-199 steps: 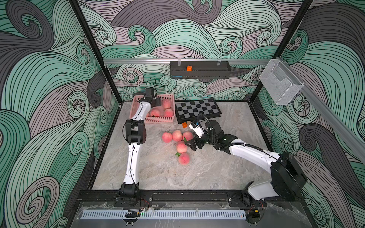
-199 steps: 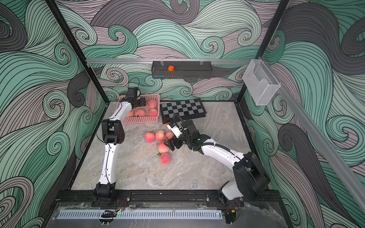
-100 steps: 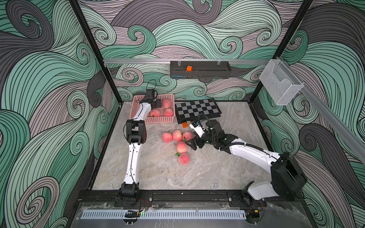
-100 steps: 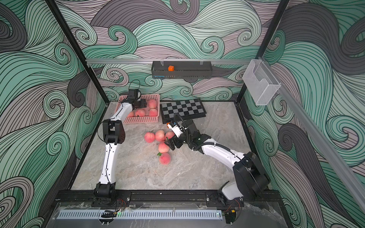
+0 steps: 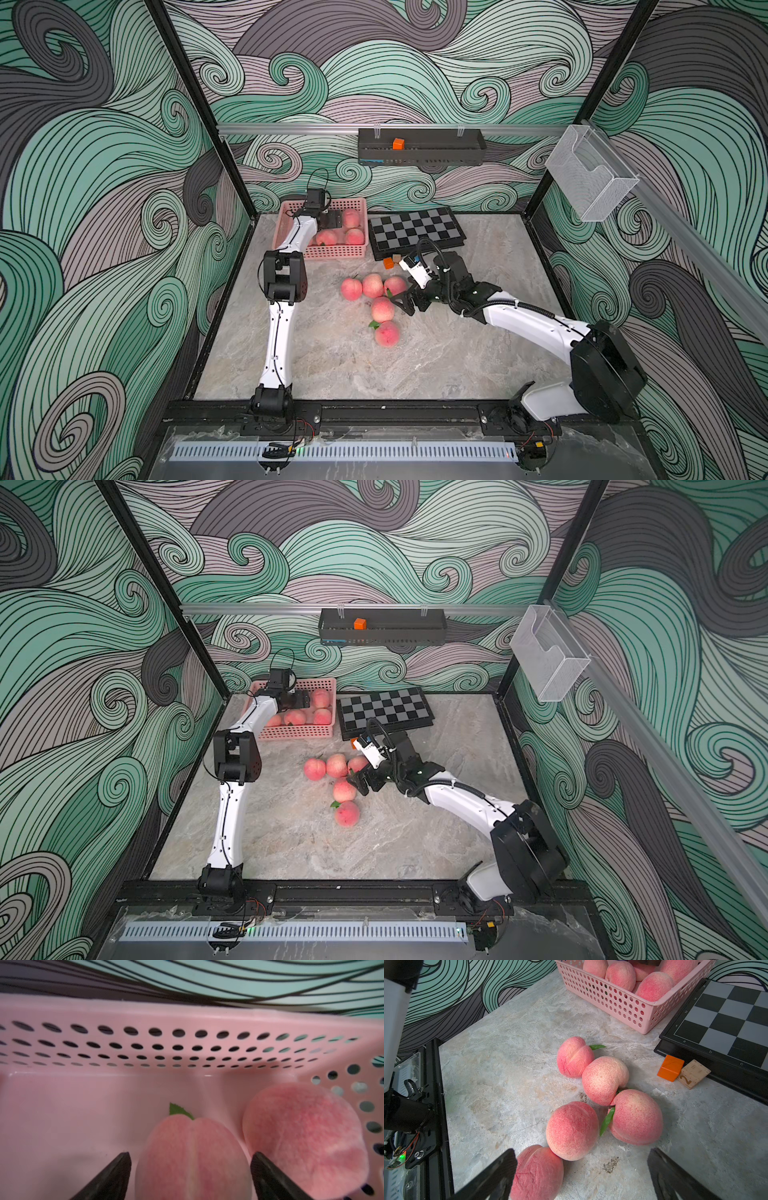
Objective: Put the peaches into the basket
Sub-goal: Place the peach in the basket, then pick up the peach from the center of the board.
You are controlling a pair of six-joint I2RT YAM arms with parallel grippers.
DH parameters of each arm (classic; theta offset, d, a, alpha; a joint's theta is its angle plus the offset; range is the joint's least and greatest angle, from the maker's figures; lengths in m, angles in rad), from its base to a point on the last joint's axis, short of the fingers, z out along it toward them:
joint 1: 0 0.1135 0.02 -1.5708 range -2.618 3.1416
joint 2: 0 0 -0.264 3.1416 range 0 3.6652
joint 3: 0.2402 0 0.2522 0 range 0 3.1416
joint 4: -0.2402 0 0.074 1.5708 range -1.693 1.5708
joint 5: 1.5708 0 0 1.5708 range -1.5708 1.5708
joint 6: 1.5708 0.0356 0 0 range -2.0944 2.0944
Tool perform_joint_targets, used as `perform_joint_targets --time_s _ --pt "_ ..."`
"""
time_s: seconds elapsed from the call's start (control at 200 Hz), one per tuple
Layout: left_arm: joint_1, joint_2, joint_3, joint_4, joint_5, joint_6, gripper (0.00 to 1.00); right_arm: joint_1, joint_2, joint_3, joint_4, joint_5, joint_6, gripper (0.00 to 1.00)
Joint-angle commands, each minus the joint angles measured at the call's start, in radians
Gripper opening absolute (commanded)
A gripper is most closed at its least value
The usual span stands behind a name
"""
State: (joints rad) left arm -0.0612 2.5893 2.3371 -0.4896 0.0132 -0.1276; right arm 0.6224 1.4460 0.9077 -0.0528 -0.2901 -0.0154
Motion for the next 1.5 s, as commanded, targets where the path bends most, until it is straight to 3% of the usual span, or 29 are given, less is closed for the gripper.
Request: perform_joint_targets --time_s 0.0,0.22,0.55,0.79,0.986,1.221,1.496 --pt "-0.003 -0.184 -0.081 0.052 0.024 0.036 0.91 -0.003 -0.051 0.023 -0.028 0.016 0.010 0.99" --pt "-0.052 -0.466 -0.342 0.058 -0.023 0.055 0.92 0.024 -0.137 0.007 -0.143 0.080 0.067 0.99" --pt "-0.183 -0.846 -0.631 -0.156 -0.013 -0.051 0.93 0.222 -0.363 -0.091 -0.246 0.221 0.202 0.99" --pt "-0.284 -1.112 -0.873 -0.273 0.031 -0.099 0.93 0.311 -0.402 -0.166 -0.258 0.270 0.275 0.99" --pt "-0.311 -1.355 -1.091 -0.342 0.151 -0.119 0.93 0.323 -0.409 -0.211 -0.229 0.266 0.292 0.99" --pt "-0.338 -1.531 -1.278 -0.406 0.425 -0.197 0.93 0.322 -0.336 -0.223 -0.186 0.260 0.289 0.99" --pt "-0.363 -1.693 -1.406 -0.376 0.553 -0.344 0.95 0.322 -0.210 -0.203 -0.112 0.242 0.285 0.99"
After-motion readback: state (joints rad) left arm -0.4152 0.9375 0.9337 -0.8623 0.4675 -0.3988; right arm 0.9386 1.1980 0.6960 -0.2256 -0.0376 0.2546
